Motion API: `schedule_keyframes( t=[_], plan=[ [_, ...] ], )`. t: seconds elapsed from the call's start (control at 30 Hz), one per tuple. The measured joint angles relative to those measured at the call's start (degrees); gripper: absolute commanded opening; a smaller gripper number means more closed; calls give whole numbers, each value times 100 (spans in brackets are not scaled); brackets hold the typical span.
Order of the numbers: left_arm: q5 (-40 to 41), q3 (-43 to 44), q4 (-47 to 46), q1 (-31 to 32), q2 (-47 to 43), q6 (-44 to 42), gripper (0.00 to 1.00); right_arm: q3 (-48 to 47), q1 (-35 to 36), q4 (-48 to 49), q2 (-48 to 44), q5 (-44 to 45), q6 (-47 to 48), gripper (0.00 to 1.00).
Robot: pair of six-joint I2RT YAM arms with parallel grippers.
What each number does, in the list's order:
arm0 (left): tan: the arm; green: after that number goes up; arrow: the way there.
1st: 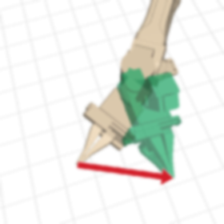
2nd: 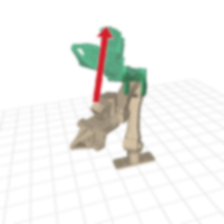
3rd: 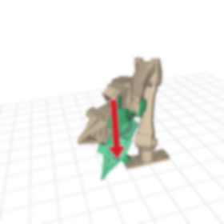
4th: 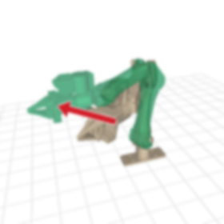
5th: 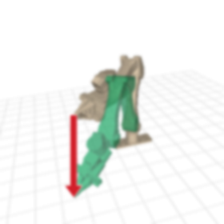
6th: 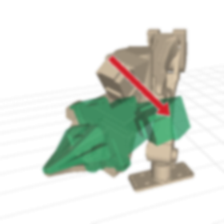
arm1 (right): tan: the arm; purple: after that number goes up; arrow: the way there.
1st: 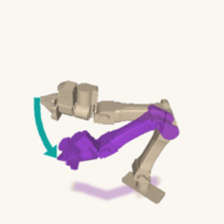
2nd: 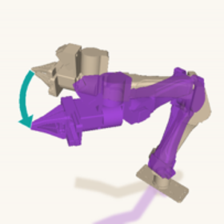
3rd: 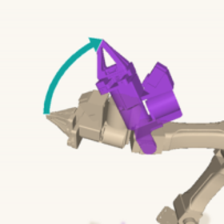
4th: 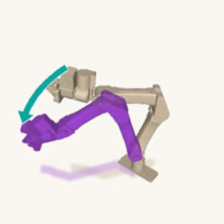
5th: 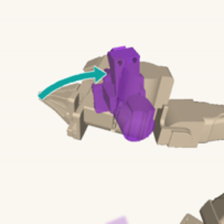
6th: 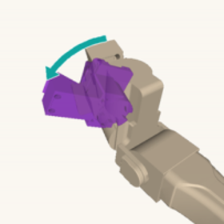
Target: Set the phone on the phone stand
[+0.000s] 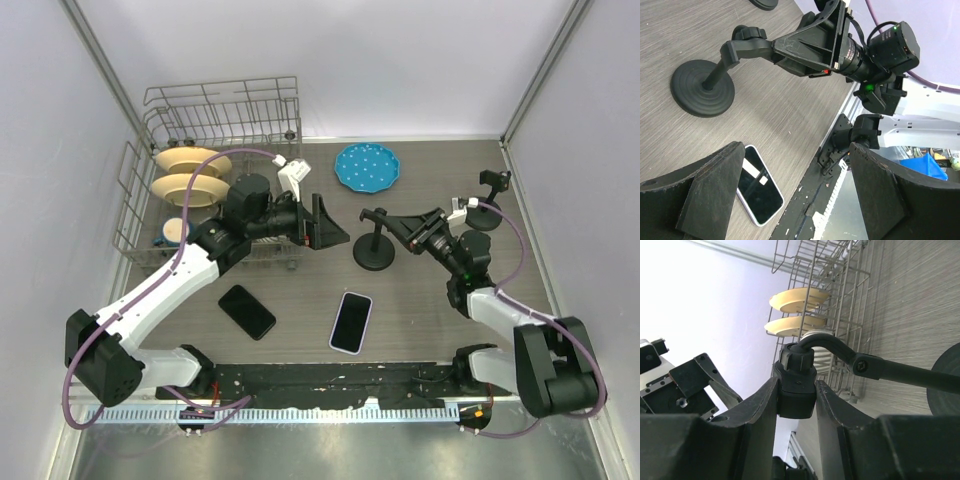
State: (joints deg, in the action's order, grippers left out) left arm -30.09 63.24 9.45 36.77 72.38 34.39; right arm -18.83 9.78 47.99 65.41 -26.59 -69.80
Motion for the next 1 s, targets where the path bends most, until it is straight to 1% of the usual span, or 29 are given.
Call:
schedule_keyframes(
  t=[0.1, 0.23, 0.27, 0.3, 0.33, 0.37, 0.4, 0.43, 0.47, 0.53, 0.63, 0.67, 0.7, 0.73, 0.8, 0.93, 1.0],
  plan=[
    [-2, 0, 0, 4, 7, -15, 90, -15, -74, 625, 472, -450, -203, 1],
    [-33, 0, 0, 11, 44, -15, 90, -118, -74, 1003, 831, -1008, -393, 1],
    [-48, 0, 0, 15, 57, -15, 90, -146, -74, 992, 850, -1121, -396, 6],
    [-55, 0, 0, 22, 66, -15, 90, -186, -74, 914, 846, -1233, -374, 16],
    [-63, 0, 0, 24, 74, -15, 90, -234, -74, 802, 831, -1320, -308, 38],
    [-66, 0, 0, 26, 76, -15, 90, -310, -74, 619, 804, -1381, -223, 47],
    [-68, 0, 2, 26, 76, -15, 90, -391, -74, 385, 748, -1414, -109, 56],
    [-68, 0, 0, 26, 76, -17, 90, -479, -74, 94, 656, -1436, 79, 68],
    [-68, 0, 0, 26, 76, -17, 90, -560, -74, -212, 555, -1429, 234, 72],
    [-63, 0, 11, 26, 76, -37, 90, -831, -72, -1220, 160, -1292, 743, 77],
    [-48, 4, 44, 26, 76, -72, 91, -1196, -61, -2640, -531, -863, 1572, 85],
    [-35, 7, 66, 26, 74, -92, 91, -1270, -61, -2988, -713, -758, 1786, 85],
    [-11, 7, 83, 26, 70, -127, 91, -1388, -57, -3626, -1062, -474, 2149, 86],
    [20, 9, 116, 26, 61, -170, 90, -1421, -57, -3845, -1198, -382, 2275, 86],
    [92, 17, 210, 26, 24, -225, 91, -1558, -55, -4736, -1611, 39, 2640, 86],
    [258, 52, 372, 26, -118, -380, 91, -1652, 98, -6249, -2050, 911, 2959, 86],
    [376, 74, 444, 26, -234, -470, 91, -1637, 455, -6874, -2120, 1290, 2957, 86]
  ],
)
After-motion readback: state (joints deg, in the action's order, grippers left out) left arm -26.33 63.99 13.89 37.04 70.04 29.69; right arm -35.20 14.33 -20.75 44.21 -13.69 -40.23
